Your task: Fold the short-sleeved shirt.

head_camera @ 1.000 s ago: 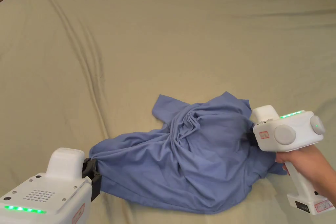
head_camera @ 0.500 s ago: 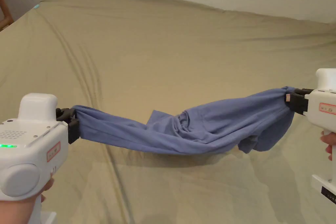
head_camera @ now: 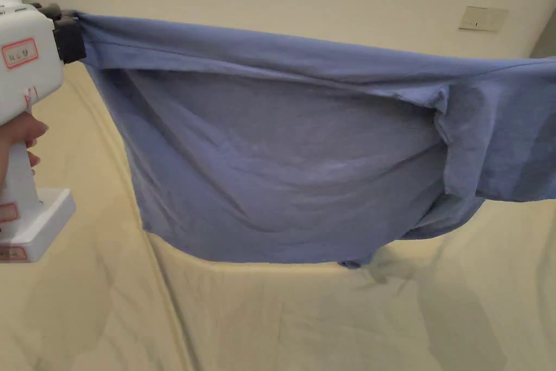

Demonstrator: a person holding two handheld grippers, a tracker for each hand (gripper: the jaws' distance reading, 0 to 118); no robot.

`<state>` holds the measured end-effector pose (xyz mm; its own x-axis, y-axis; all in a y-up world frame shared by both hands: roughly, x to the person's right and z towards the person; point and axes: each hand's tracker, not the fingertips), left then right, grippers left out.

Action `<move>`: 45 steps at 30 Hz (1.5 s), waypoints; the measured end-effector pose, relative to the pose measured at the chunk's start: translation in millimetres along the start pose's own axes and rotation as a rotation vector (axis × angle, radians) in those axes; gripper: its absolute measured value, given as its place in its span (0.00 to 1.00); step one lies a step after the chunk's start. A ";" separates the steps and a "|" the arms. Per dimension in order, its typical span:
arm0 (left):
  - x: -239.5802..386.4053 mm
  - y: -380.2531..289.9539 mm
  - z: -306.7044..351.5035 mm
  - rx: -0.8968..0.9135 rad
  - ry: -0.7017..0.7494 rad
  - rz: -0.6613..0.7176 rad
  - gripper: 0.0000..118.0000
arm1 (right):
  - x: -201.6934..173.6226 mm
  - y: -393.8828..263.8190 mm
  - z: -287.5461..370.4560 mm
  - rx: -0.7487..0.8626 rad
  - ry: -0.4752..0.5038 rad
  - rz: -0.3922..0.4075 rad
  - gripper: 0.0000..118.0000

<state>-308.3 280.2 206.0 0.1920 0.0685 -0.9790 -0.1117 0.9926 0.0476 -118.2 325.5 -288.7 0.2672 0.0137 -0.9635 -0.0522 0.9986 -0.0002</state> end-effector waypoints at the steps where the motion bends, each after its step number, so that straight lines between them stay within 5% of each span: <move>1: 2.2 10.6 2.8 0.021 -0.003 0.001 0.03 | -2.0 8.4 3.5 0.022 -0.015 0.017 0.03; 8: 21.1 88.1 -8.2 0.125 -0.007 -0.031 0.03 | -8.9 61.6 1.9 0.085 -0.046 0.055 0.03; 22: 35.6 166.1 -151.8 0.054 -0.010 -0.092 0.03 | 38.5 118.7 -167.7 0.127 -0.152 0.298 0.03; 34: 60.1 159.7 -260.4 0.006 0.025 -0.161 0.03 | 13.5 118.6 -248.9 0.113 -0.210 0.297 0.03; 39: 57.3 155.5 -293.5 -0.031 -0.003 -0.067 0.03 | 9.1 104.4 -280.0 0.087 -0.230 0.294 0.03; 45: 64.0 114.5 -316.3 -0.050 0.022 -0.186 0.03 | 4.6 61.0 -304.8 0.019 -0.225 0.315 0.03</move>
<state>-617.3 366.5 86.1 0.1925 -0.1180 -0.9742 -0.1250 0.9817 -0.1436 -413.5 371.1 -374.7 0.4453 0.3288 -0.8328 -0.1482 0.9444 0.2936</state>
